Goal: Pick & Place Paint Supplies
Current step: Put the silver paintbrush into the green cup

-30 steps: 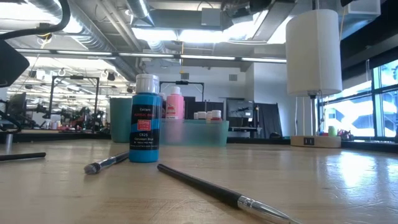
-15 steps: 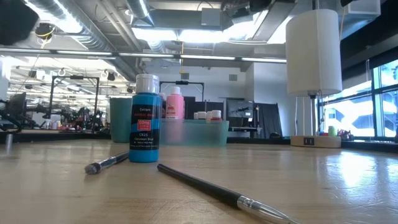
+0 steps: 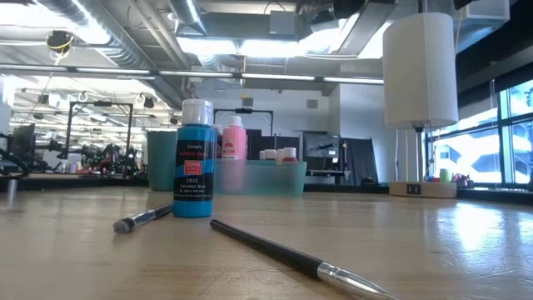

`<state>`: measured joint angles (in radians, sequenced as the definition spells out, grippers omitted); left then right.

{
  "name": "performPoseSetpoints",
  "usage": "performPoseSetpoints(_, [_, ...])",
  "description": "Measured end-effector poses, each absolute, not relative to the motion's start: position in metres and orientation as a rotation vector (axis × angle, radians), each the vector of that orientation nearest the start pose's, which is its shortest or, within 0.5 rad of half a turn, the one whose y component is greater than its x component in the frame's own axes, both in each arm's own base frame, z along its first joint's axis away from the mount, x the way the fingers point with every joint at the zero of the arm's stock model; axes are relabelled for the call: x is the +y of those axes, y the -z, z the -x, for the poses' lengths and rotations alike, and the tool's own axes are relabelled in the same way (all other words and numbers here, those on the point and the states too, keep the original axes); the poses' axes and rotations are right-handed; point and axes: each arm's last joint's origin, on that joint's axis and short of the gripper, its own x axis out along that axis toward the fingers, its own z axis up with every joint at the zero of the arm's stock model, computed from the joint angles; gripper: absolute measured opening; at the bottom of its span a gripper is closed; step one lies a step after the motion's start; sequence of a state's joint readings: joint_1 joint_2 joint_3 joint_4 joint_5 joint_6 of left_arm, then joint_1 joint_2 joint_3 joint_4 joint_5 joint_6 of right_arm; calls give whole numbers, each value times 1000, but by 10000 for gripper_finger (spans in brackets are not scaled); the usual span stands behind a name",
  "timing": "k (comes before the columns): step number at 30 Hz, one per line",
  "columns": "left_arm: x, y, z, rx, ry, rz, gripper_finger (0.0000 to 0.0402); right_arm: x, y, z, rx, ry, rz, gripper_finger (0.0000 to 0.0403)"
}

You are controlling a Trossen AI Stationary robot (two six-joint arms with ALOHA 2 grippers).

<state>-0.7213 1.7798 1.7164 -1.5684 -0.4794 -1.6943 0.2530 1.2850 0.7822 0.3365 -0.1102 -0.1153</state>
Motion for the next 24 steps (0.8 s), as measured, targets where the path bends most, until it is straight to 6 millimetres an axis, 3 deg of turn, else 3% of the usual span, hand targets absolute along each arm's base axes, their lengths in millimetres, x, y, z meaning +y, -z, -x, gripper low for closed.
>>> performPoseSetpoints(5, [-181,-342,-265,959,-712,292,2,87,-267,-274,177,-484,101,265])
performPoseSetpoints(18, [-114,-371,-300,1020,-589,-302,2,144,-241,-272,254,-651,-44,265])
performPoseSetpoints(24, [-103,-381,-304,1039,-554,-763,2,175,-241,-260,208,-756,-60,265])
